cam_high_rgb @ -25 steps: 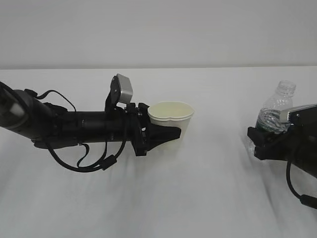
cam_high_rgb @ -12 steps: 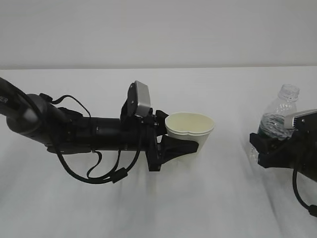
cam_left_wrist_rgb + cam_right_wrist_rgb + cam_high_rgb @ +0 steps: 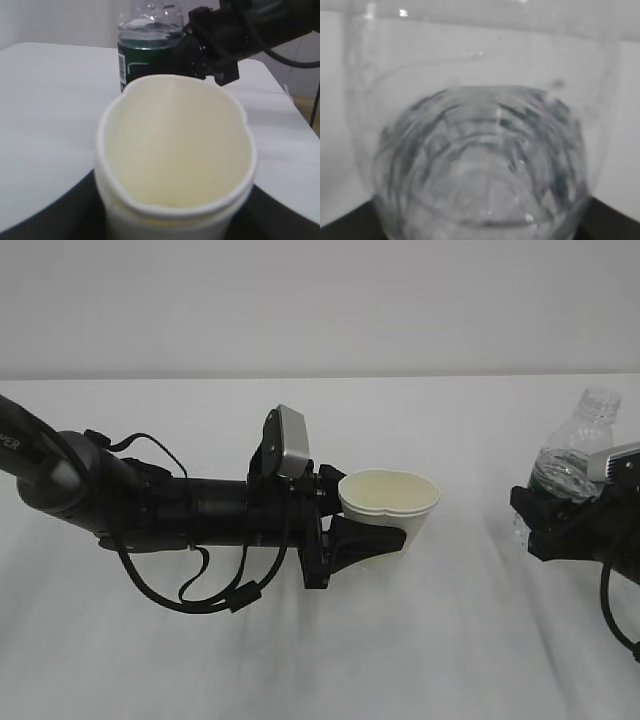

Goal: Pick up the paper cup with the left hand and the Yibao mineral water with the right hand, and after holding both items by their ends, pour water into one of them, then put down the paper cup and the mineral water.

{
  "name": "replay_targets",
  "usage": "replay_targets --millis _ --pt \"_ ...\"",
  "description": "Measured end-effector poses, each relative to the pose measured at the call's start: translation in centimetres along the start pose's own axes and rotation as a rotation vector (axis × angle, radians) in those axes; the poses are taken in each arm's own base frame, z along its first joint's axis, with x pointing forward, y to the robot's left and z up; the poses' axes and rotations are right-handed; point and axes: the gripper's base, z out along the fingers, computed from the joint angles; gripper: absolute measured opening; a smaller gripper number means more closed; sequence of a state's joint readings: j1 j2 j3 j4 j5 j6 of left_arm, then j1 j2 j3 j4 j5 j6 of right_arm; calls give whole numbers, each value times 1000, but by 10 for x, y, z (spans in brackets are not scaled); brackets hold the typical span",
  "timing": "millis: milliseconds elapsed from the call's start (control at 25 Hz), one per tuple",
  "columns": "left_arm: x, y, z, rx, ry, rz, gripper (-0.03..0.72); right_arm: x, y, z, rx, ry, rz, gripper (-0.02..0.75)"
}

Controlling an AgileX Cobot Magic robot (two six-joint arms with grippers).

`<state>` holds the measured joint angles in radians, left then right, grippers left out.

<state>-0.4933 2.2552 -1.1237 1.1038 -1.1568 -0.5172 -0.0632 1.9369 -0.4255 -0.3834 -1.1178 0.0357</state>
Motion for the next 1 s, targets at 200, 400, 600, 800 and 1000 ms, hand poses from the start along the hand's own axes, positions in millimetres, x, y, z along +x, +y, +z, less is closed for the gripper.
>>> replay_targets --millis 200,400,600,800,1000 --pt "0 0 0 -1 -1 -1 426 -14 2 -12 6 -45 -14 445" --pt "0 0 0 -1 -1 -1 426 -20 7 -28 14 -62 -18 445" --pt "0 0 0 -1 -1 -1 426 -30 9 -38 22 -97 -31 445" --pt "0 0 0 -1 -1 -1 426 -42 8 -47 41 -90 -54 445" --pt "0 0 0 -1 -1 -1 426 -54 8 -58 63 -73 -64 445"
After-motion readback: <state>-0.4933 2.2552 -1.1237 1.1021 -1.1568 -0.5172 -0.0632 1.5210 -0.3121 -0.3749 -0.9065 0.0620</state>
